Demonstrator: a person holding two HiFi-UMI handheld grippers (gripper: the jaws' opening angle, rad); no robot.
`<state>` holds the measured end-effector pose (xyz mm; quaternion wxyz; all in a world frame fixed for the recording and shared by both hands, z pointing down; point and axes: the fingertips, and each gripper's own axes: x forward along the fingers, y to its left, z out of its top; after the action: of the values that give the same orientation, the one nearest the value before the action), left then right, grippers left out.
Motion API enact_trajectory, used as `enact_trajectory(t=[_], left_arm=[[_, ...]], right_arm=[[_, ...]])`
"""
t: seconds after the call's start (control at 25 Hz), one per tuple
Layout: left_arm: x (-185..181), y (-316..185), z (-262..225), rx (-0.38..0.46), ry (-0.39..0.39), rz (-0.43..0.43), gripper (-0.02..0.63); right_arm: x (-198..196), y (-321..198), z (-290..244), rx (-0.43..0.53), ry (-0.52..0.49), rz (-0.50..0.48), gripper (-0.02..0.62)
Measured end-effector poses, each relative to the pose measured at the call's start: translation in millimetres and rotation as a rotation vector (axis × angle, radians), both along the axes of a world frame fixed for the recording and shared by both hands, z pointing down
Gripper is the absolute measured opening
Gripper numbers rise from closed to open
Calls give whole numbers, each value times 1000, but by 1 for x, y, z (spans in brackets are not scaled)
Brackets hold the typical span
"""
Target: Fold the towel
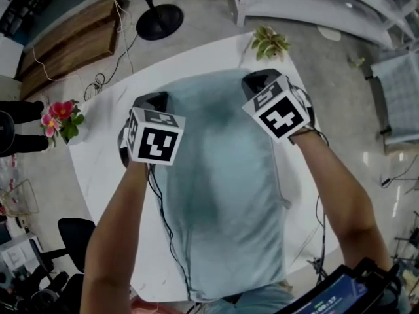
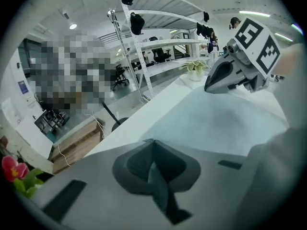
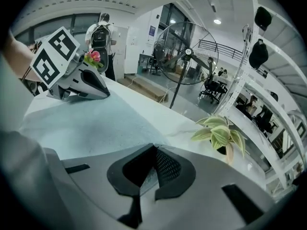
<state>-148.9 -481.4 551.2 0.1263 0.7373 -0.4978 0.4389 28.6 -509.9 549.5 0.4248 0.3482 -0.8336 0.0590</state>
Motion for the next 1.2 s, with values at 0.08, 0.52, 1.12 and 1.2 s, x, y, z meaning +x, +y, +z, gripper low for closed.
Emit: enact_trajectory(t=[0.08, 0.52, 1.12, 1.2], left_arm=[[1, -7, 0, 6, -6, 6, 9], [3, -38, -4, 64, -20, 9, 9], [22, 62, -134, 275, 272, 25, 104], [23, 96, -151, 291, 287, 35, 104]], right_arm=[[-2, -9, -1, 6, 4, -1, 14], [-12, -36, -6, 33, 4, -8, 14], [-46, 83, -90, 133, -203, -120, 129], [-47, 112, -102, 146, -207, -130, 129]])
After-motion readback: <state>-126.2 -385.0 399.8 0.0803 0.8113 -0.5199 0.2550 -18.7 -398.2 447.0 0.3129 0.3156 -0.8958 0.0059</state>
